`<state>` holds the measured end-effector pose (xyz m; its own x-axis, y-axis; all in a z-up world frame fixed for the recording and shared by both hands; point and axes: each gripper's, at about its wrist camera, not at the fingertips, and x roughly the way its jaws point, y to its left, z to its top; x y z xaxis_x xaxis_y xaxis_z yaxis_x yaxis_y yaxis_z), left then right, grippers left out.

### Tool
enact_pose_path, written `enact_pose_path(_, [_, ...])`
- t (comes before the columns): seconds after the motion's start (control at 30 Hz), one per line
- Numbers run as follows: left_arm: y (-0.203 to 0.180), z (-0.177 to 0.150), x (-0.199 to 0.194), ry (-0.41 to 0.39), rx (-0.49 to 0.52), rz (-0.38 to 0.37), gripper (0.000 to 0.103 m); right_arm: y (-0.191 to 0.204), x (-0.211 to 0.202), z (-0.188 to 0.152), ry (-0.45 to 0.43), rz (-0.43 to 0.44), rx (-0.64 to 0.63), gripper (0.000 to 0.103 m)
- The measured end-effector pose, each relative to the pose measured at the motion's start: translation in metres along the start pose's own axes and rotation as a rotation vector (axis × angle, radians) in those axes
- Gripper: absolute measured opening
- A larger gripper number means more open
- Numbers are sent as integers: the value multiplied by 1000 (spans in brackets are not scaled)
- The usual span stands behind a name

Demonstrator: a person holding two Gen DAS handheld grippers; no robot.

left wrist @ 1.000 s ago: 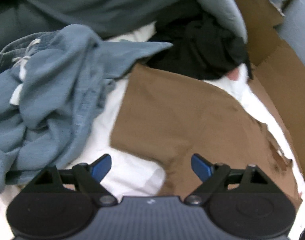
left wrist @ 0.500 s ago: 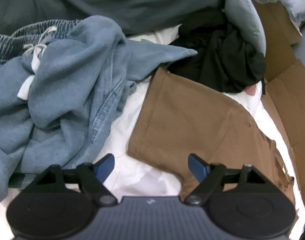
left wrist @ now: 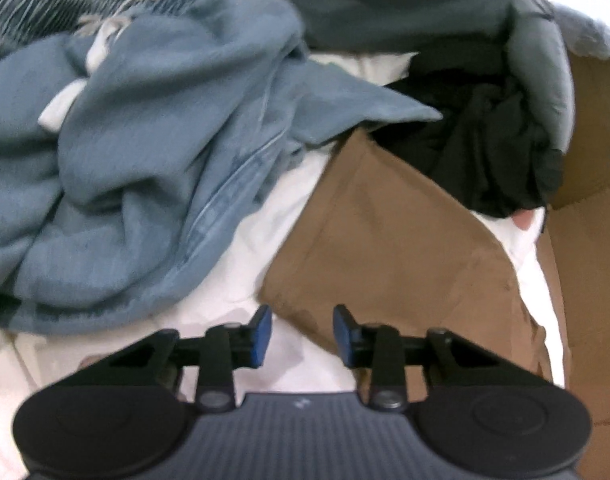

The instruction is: Fold clothes

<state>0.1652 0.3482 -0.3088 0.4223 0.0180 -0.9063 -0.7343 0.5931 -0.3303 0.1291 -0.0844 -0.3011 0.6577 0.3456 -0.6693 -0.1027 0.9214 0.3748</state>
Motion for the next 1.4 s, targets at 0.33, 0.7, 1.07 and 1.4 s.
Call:
enact_pose_path(0.33, [14,-2,26,-16,-81,40,32,-10,3,-13,43,12,34,92])
enact_pose_path(0.7, [10,4,35,2,-106,55,29,-15,18,-9,60,-1,65,92])
enact_pose_path(1.07, [17,2,24,-39,-100,20,11,15,44,-5,100,55,67,92])
enact_pose_path(1.4, [4,14,12,-100,-50,-28,6,90,91,-2,152,208,-5,52])
